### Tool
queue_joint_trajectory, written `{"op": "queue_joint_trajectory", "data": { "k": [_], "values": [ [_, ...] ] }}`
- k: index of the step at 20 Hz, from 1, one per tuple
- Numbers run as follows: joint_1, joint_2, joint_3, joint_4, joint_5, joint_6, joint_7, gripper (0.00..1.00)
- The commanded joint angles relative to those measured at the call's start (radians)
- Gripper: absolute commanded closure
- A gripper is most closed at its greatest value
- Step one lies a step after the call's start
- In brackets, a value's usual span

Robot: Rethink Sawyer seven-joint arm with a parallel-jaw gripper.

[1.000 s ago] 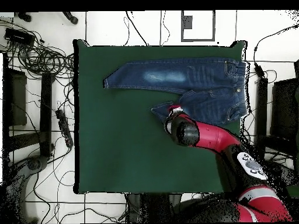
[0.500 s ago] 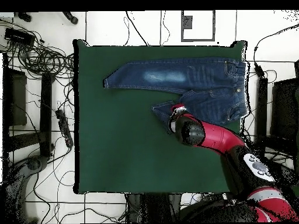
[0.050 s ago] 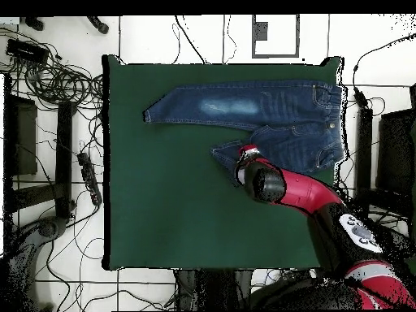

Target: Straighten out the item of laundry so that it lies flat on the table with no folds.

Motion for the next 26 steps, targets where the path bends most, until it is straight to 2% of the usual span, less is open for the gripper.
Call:
{"op": "queue_joint_trajectory", "data": {
  "k": [1,5,7,11,14,18,26],
  "values": [
    [0.122,0.06,-0.069,-0.031,-0.019,-0.008,0.033,0.0],
    [0.234,0.055,-0.179,-0.043,0.022,-0.03,0.113,0.0],
    [0.26,0.068,-0.249,-0.086,0.007,-0.053,0.1,0.0],
    [0.061,0.078,-0.16,-0.203,-0.122,0.0,-0.148,0.0],
    [-0.028,0.071,-0.083,-0.252,-0.188,0.057,-0.254,0.0],
    [-0.074,0.09,-0.022,-0.285,-0.245,0.062,-0.259,0.0],
    [-0.107,0.096,0.025,-0.298,-0.302,0.076,-0.225,0.0]
  ]
}}
